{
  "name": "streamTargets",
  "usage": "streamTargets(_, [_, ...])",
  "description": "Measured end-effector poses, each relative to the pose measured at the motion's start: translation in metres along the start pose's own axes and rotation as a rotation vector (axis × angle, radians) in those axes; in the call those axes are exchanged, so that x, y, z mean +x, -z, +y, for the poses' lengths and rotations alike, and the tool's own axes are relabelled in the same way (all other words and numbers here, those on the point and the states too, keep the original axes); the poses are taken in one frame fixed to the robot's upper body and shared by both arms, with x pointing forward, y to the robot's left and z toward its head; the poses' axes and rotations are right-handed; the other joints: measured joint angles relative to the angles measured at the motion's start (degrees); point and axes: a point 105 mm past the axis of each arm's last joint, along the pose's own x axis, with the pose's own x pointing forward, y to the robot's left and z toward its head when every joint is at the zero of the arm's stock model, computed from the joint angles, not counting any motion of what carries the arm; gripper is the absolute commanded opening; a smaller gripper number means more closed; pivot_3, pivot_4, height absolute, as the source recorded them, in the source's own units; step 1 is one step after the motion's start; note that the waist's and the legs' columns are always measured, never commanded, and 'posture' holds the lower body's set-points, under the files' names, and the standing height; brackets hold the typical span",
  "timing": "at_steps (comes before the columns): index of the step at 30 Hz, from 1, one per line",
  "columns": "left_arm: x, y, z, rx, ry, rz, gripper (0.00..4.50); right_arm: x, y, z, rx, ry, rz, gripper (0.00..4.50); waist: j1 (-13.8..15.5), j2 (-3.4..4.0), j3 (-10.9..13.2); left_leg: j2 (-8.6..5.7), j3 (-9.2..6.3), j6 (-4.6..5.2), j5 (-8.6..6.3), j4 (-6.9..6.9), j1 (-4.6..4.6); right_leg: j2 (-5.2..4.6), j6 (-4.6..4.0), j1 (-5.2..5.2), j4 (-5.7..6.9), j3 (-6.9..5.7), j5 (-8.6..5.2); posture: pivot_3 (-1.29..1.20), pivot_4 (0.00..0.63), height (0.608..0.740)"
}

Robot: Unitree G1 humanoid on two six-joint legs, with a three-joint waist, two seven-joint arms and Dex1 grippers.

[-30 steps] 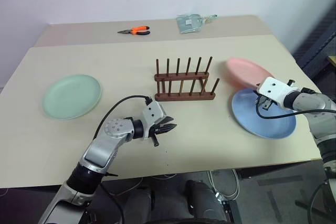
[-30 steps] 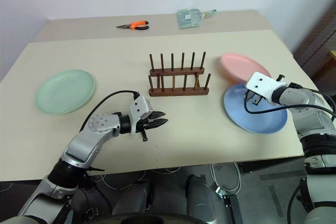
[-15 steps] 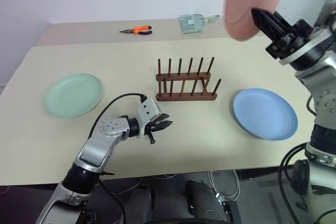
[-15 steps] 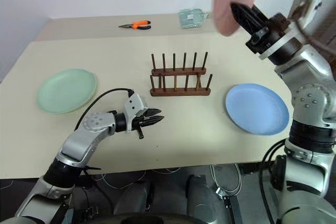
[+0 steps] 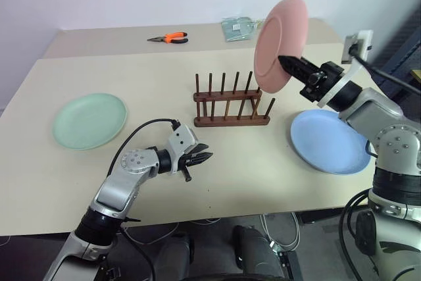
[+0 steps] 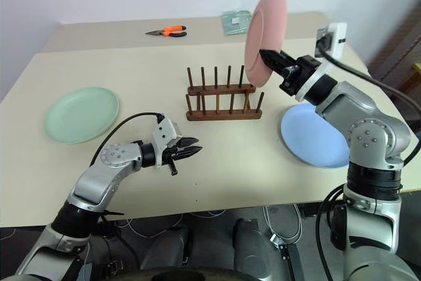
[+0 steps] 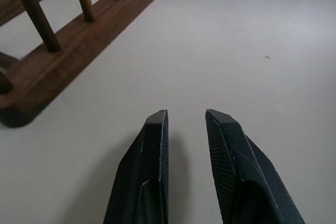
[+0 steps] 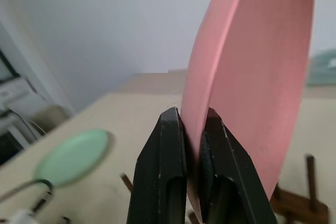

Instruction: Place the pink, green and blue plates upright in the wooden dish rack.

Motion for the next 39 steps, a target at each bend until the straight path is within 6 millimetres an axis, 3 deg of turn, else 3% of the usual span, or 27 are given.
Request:
streamTargets(3, [0.0, 0.0, 0.0, 0.0, -0.003, -0.001, 1.13, 0.001, 0.012, -0.004, 0.006, 0.007, 0.042, 1.11, 0.05, 0.0, 0.0, 0.0, 0.0, 0.0, 0.0, 0.0, -0.02, 0.0, 0.01, 0.0, -0.01, 0.01, 0.0, 0.0, 0.15, 0.74])
streamTargets(5, [0.0, 0.0, 0.0, 0.001, -0.003, -0.001, 1.13, 0.002, 0.016, -0.008, -0.013, 0.027, 0.059, 2.06, 0.02, 0.0, 0.0, 0.0, 0.0, 0.0, 0.0, 0.0, -0.01, 0.0, 0.01, 0.0, 0.0, 0.0, 0.0, 0.0, 0.15, 0.74])
streamTargets(8, [0.0, -0.001, 0.0, -0.027, 0.003, -0.009, 1.99, 0.004, 0.017, -0.012, -0.073, 0.051, 0.061, 3.45, -0.01, 0.0, 0.0, 0.0, 0.0, 0.0, 0.0, 0.0, 0.0, 0.0, 0.02, 0.0, 0.0, 0.0, 0.0, 0.0, 0.15, 0.74])
streamTargets(11, [-0.001, -0.006, 0.002, -0.063, -0.008, -0.042, 3.38, 0.006, 0.009, -0.016, -0.178, 0.088, 0.021, 3.47, -0.01, 0.0, 0.0, 0.0, 0.0, 0.0, 0.0, 0.0, -0.01, 0.0, 0.07, -0.01, -0.01, 0.0, 0.02, 0.0, 0.15, 0.74])
streamTargets(13, [-0.002, -0.017, 0.012, -0.121, -0.081, -0.122, 4.37, 0.007, -0.011, -0.025, -0.334, 0.166, -0.051, 3.47, 0.03, 0.0, 0.01, -0.01, 0.01, 0.0, 0.0, 0.03, -0.02, -0.01, 0.18, -0.01, -0.01, 0.0, 0.06, 0.0, 0.15, 0.74])
streamTargets(14, [-0.004, -0.026, 0.02, -0.151, -0.131, -0.183, 4.45, 0.006, -0.024, -0.03, -0.413, 0.212, -0.093, 3.47, 0.14, -0.01, 0.01, -0.01, -0.01, -0.01, 0.0, 0.04, -0.03, -0.01, 0.2, 0.0, -0.02, 0.0, 0.07, 0.0, 0.15, 0.74])
streamTargets(16, [-0.014, -0.045, 0.042, -0.203, -0.268, -0.302, 4.45, 0.002, -0.05, -0.034, -0.553, 0.266, -0.182, 3.47, 0.1, -0.02, 0.01, -0.01, -0.01, -0.01, 0.0, 0.02, -0.01, 0.0, 0.23, 0.01, -0.02, 0.0, 0.09, 0.0, 0.15, 0.74])
streamTargets(19, [-0.044, -0.07, 0.091, -0.267, -0.594, -0.46, 4.5, -0.002, -0.074, -0.026, -0.652, 0.243, -0.269, 4.35, 0.04, -0.04, 0.01, -0.01, -0.01, -0.01, 0.01, 0.0, 0.03, 0.0, 0.24, 0.02, -0.02, 0.0, 0.12, 0.0, 0.15, 0.74])
streamTargets(21, [-0.086, -0.066, 0.137, -0.314, -0.985, -0.461, 4.5, 0.002, -0.075, -0.004, -0.64, 0.107, -0.275, 4.46, -0.39, -0.06, 0.0, 0.05, -0.01, -0.01, 0.0, -0.05, 0.12, 0.06, 0.25, 0.03, 0.0, 0.0, 0.14, 0.0, 0.15, 0.74])
streamTargets(22, [-0.121, -0.053, 0.159, -0.363, -1.26, -0.424, 4.5, 0.007, -0.069, 0.017, -0.634, -0.009, -0.25, 4.46, -0.77, -0.06, 0.0, 0.1, -0.01, -0.01, 0.0, -0.1, 0.17, 0.12, 0.26, 0.02, 0.01, 0.03, 0.13, 0.0, 0.15, 0.74])
streamTargets(23, [-0.148, -0.042, 0.167, -0.402, -1.437, -0.401, 4.5, 0.01, -0.062, 0.033, -0.639, -0.095, -0.222, 4.46, -1.09, -0.07, -0.01, 0.12, -0.03, 0.0, 0.0, -0.12, 0.18, 0.14, 0.27, 0.03, 0.01, 0.03, 0.13, 0.0, 0.15, 0.74])
streamTargets(25, [-0.192, -0.016, 0.167, -0.48, -1.726, -0.356, 4.5, 0.015, -0.039, 0.062, -0.658, -0.252, -0.134, 4.46, -1.2, -0.15, -0.07, 0.09, -0.07, -0.01, -0.01, -0.14, 0.14, 0.12, 0.32, 0.03, 0.0, 0.01, 0.1, 0.0, 0.15, 0.74])
streamTargets(26, [-0.2, -0.006, 0.163, -0.512, -1.795, -0.336, 4.5, 0.017, -0.025, 0.07, -0.654, -0.305, -0.087, 4.46, -0.95, -0.24, -0.1, 0.06, -0.08, -0.02, -0.01, -0.09, 0.08, 0.1, 0.33, 0.02, -0.01, 0.0, 0.1, 0.0, 0.15, 0.74])
streamTargets(29, [-0.207, 0.015, 0.151, -0.658, -1.906, -0.334, 4.5, 0.02, 0.018, 0.087, -0.603, -0.424, 0.033, 4.46, 1.04, -0.53, -0.04, -0.1, -0.09, -0.1, 0.03, 0.1, -0.09, -0.05, 0.45, 0.04, -0.11, -0.01, 0.19, 0.0, 0.15, 0.74])
streamTargets(32, [-0.216, 0.043, 0.136, -0.881, -1.988, -0.321, 4.5, 0.021, 0.037, 0.097, -0.565, -0.464, 0.058, 4.46, 1.72, -0.68, -0.08, -0.16, -0.09, -0.1, 0.03, 0.14, -0.05, -0.11, 0.46, 0.13, -0.15, -0.01, 0.2, 0.0, 0.15, 0.74])
streamTargets(34, [-0.211, 0.067, 0.126, -1.048, -1.965, -0.272, 4.5, 0.02, 0.045, 0.096, -0.545, -0.459, 0.07, 4.46, 1.67, -0.73, -0.1, -0.16, -0.1, -0.1, 0.03, 0.12, -0.04, -0.1, 0.46, 0.12, -0.12, -0.04, 0.2, 0.0, 0.15, 0.74])
streamTargets(37, [-0.2, 0.079, 0.125, -1.194, -1.871, -0.277, 3.63, 0.019, 0.051, 0.094, -0.541, -0.447, 0.087, 4.5, 1.54, -0.7, -0.1, -0.15, -0.1, -0.12, 0.04, 0.08, 0.01, -0.08, 0.46, 0.08, -0.04, -0.05, 0.2, 0.0, 0.15, 0.74])
streamTargets(39, [-0.197, 0.078, 0.128, -1.258, -1.822, -0.329, 2.65, 0.019, 0.052, 0.093, -0.549, -0.44, 0.087, 4.5, 1.57, -0.66, -0.12, -0.13, -0.11, -0.14, 0.05, 0.05, 0.05, -0.07, 0.46, 0.09, -0.02, -0.06, 0.19, 0.0, 0.15, 0.74])
